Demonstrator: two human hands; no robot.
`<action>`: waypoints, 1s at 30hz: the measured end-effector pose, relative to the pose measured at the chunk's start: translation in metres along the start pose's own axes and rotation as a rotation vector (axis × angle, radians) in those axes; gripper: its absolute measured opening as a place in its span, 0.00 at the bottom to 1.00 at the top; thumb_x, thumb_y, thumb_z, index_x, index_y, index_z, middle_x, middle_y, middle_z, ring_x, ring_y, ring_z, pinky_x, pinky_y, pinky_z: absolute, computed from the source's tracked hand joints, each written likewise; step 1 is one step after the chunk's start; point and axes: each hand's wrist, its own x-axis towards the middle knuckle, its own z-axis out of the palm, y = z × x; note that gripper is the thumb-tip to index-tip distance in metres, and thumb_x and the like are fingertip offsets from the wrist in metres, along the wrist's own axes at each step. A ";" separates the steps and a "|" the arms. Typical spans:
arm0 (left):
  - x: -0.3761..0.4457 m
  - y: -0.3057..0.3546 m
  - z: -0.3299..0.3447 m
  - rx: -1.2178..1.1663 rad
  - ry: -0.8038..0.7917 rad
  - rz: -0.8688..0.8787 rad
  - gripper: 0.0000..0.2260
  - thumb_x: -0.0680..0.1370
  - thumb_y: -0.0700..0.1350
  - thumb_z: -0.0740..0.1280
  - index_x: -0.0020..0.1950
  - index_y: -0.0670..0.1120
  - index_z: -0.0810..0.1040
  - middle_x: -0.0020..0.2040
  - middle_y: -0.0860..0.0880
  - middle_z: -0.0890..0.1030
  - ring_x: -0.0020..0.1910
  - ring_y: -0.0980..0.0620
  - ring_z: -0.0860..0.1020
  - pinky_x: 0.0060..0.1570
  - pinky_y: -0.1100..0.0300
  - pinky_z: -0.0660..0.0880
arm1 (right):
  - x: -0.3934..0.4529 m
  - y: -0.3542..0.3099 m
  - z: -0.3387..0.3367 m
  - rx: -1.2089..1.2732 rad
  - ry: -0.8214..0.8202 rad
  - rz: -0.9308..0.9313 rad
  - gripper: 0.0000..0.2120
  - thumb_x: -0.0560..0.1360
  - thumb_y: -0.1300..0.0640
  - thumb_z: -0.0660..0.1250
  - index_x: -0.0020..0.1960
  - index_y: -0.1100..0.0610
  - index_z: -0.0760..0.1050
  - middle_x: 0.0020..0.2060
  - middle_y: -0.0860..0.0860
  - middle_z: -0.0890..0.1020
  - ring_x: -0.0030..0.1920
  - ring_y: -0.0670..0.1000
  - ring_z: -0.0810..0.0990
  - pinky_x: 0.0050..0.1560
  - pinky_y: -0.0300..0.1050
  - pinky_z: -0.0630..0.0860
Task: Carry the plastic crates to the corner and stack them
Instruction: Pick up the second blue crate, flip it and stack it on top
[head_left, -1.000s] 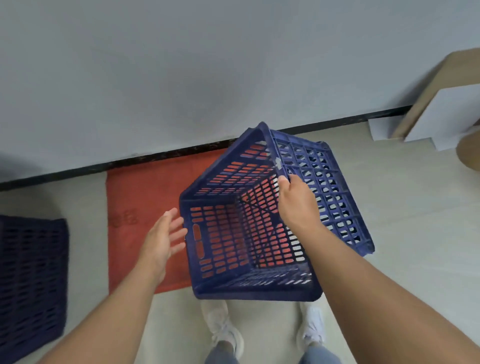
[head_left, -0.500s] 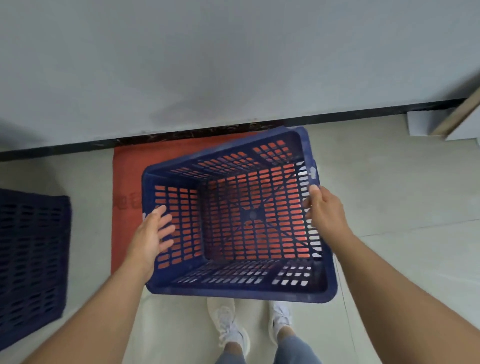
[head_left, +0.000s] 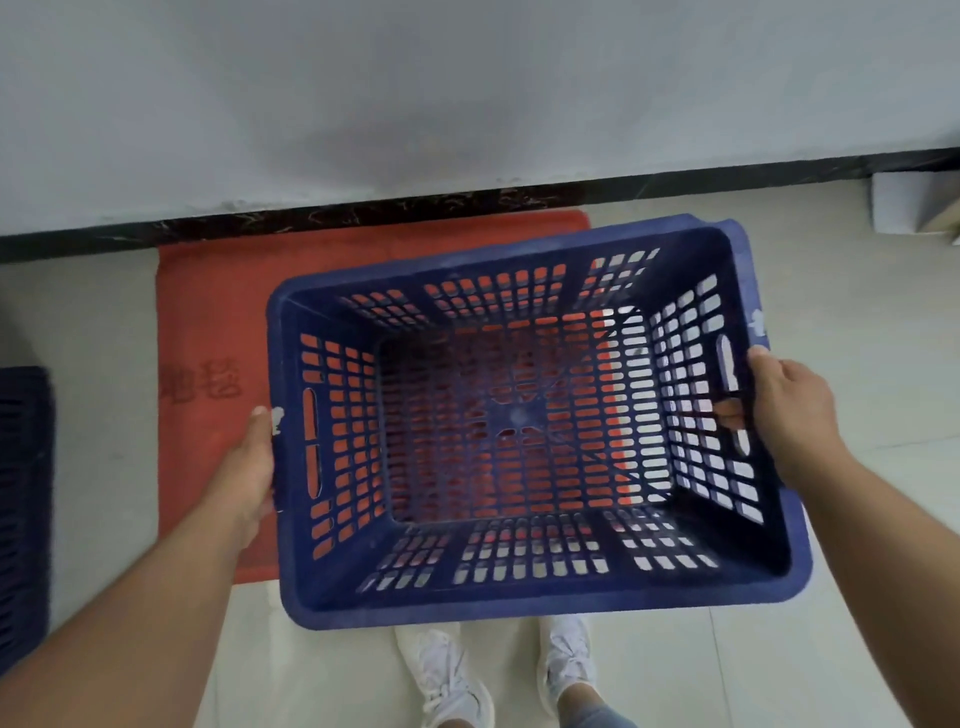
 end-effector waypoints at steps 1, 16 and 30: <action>0.002 0.001 0.003 -0.028 -0.026 -0.008 0.25 0.80 0.62 0.48 0.55 0.46 0.76 0.55 0.42 0.79 0.53 0.45 0.76 0.57 0.49 0.71 | 0.003 0.002 0.000 0.016 -0.003 0.013 0.19 0.80 0.52 0.54 0.52 0.67 0.74 0.31 0.57 0.79 0.32 0.57 0.79 0.39 0.53 0.78; 0.048 0.031 -0.077 -0.231 -0.110 0.038 0.21 0.78 0.61 0.54 0.50 0.45 0.77 0.32 0.48 0.83 0.30 0.50 0.80 0.42 0.53 0.73 | 0.024 -0.026 0.071 0.191 -0.140 0.001 0.15 0.80 0.55 0.55 0.52 0.66 0.75 0.33 0.61 0.79 0.29 0.54 0.78 0.32 0.43 0.76; 0.100 -0.005 -0.103 -0.256 -0.210 0.121 0.23 0.76 0.64 0.55 0.55 0.49 0.77 0.44 0.47 0.86 0.40 0.52 0.84 0.44 0.53 0.78 | 0.020 0.002 0.106 0.263 -0.319 -0.014 0.20 0.81 0.50 0.52 0.52 0.62 0.77 0.38 0.55 0.82 0.35 0.53 0.78 0.40 0.48 0.75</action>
